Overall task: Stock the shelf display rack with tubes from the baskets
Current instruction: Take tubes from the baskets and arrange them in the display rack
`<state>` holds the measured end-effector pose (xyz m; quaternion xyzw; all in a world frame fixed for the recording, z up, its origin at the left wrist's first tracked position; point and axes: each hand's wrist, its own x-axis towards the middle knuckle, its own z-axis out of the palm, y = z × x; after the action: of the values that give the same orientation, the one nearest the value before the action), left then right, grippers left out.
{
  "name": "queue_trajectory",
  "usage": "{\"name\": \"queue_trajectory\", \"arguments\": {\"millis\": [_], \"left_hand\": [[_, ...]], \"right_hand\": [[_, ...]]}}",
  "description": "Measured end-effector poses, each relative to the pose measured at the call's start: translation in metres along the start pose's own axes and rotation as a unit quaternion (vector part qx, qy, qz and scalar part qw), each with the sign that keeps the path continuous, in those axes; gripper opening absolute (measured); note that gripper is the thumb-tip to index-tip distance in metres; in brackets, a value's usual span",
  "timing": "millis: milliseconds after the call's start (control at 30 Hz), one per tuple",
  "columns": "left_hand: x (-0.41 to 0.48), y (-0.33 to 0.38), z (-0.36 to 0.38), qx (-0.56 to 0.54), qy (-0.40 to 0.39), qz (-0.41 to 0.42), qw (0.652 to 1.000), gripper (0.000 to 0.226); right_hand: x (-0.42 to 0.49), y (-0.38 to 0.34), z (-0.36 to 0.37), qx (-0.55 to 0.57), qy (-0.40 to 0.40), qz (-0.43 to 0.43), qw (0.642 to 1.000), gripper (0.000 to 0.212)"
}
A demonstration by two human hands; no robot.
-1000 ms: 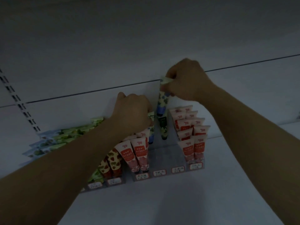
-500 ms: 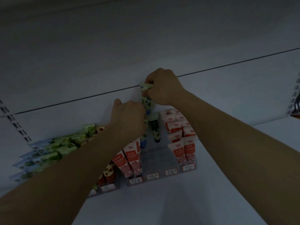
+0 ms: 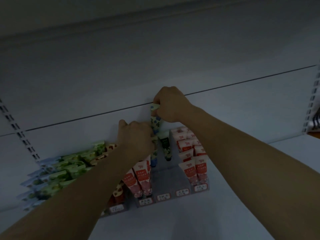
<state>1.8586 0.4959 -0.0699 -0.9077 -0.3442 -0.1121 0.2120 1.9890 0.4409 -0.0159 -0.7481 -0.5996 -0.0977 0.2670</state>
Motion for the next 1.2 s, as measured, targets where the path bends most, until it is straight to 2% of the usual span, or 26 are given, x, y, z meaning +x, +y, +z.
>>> {"name": "queue_trajectory", "arguments": {"millis": [67, 100, 167, 200, 300, 400, 500, 567, 700, 900, 967, 1200], "left_hand": [[0.000, -0.007, 0.000, -0.079, -0.009, 0.012, 0.997, 0.026], [0.000, -0.010, -0.002, -0.150, 0.012, 0.016, 0.989, 0.026], [0.004, -0.016, -0.006, -0.310, 0.056, -0.018, 0.949, 0.030], [0.008, -0.020, -0.008, -0.349, 0.062, -0.040, 0.934, 0.033], [0.020, -0.028, -0.006, -0.339, -0.022, -0.031, 0.940, 0.031], [0.028, -0.032, -0.008, -0.318, -0.110, 0.020, 0.942, 0.020], [0.036, -0.034, -0.010, -0.281, -0.140, 0.074, 0.947, 0.024], [0.038, -0.034, -0.008, -0.255, -0.130, 0.098, 0.953, 0.021], [0.031, -0.040, -0.003, -0.235, -0.107, 0.138, 0.956, 0.018], [0.024, -0.046, 0.008, -0.247, -0.058, 0.135, 0.958, 0.010], [0.021, -0.046, 0.009, -0.259, -0.047, 0.131, 0.956, 0.014], [0.016, -0.048, 0.014, -0.241, -0.016, 0.138, 0.960, 0.016]], "right_hand": [[-0.002, 0.006, -0.005, 0.010, 0.016, 0.006, 1.000, 0.043], [-0.004, 0.008, -0.009, 0.011, 0.030, 0.006, 0.999, 0.039], [-0.005, 0.010, -0.016, 0.000, 0.051, 0.001, 0.999, 0.027], [-0.004, 0.009, -0.017, -0.006, 0.050, -0.004, 0.999, 0.026], [0.002, 0.005, -0.012, -0.044, -0.003, -0.012, 0.999, 0.027], [0.009, 0.001, -0.002, -0.076, -0.034, -0.010, 0.996, 0.042], [0.015, -0.005, 0.005, -0.092, -0.030, -0.032, 0.995, 0.033], [0.017, -0.007, 0.009, -0.097, -0.042, -0.034, 0.994, 0.028], [0.009, -0.005, 0.021, -0.090, -0.080, -0.025, 0.992, 0.035], [-0.004, -0.010, 0.034, -0.072, -0.083, -0.035, 0.993, 0.019], [-0.004, -0.015, 0.035, -0.071, -0.095, -0.035, 0.992, 0.021], [-0.006, -0.019, 0.031, -0.082, -0.207, -0.034, 0.974, 0.023]]}}
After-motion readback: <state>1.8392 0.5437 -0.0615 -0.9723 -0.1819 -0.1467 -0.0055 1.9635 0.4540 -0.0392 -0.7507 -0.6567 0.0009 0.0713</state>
